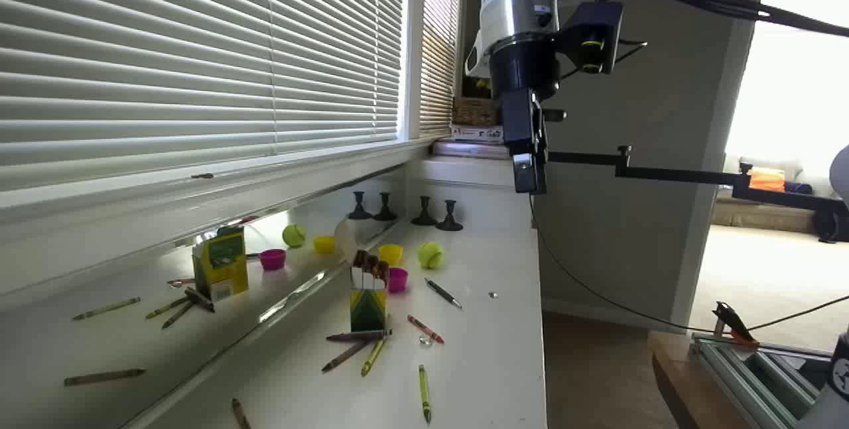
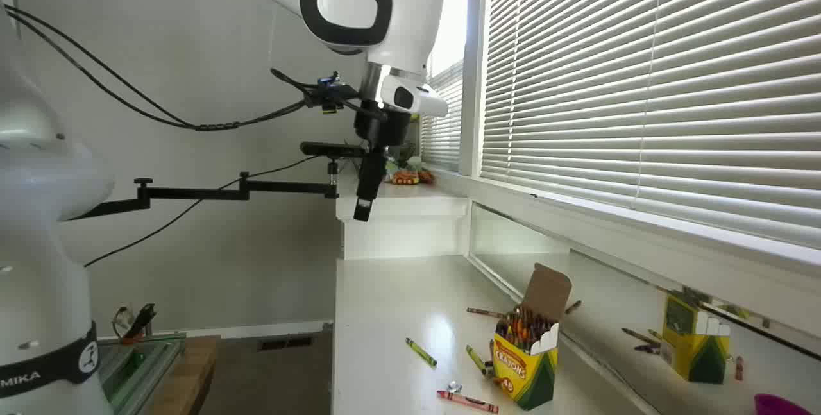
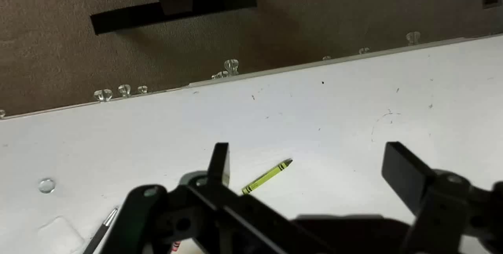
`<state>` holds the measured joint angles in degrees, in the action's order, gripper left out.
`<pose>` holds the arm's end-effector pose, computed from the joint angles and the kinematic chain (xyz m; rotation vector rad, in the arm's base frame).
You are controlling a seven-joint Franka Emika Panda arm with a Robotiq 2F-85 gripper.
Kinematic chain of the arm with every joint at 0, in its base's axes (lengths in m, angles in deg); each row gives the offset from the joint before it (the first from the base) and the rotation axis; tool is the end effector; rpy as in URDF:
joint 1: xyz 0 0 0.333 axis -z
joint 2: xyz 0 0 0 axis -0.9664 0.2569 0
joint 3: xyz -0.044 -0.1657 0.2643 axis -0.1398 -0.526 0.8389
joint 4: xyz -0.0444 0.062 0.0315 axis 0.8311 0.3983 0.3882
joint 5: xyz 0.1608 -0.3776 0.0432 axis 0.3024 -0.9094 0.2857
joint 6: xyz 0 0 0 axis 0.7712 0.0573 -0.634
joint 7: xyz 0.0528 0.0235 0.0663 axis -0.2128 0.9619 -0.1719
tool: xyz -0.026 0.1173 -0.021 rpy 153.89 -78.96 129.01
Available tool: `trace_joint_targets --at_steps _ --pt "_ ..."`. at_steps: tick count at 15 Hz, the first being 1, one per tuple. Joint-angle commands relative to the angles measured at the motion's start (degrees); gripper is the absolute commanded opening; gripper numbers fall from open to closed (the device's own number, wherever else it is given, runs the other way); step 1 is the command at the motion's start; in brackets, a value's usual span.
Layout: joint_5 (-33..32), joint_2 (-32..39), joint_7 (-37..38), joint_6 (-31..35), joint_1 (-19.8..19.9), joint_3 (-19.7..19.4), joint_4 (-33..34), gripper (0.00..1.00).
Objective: Remove one orange crayon from the box.
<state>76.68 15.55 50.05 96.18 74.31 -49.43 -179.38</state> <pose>0.4544 -0.0067 0.4330 -2.9115 0.3009 0.2498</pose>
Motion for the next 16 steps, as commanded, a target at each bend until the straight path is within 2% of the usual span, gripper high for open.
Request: trace_joint_targets --at_steps 1,7,11,16 --pt "0.2 0.0 -0.2 -0.2 1.0 0.9 0.1 1.00" --pt "0.2 0.0 -0.2 -0.2 1.0 0.9 0.1 1.00" --pt "3.0 8.2 9.8 13.2 1.7 1.7 3.1 1.00" --pt "3.9 18.0 18.8 26.0 2.7 1.0 7.1 1.00"
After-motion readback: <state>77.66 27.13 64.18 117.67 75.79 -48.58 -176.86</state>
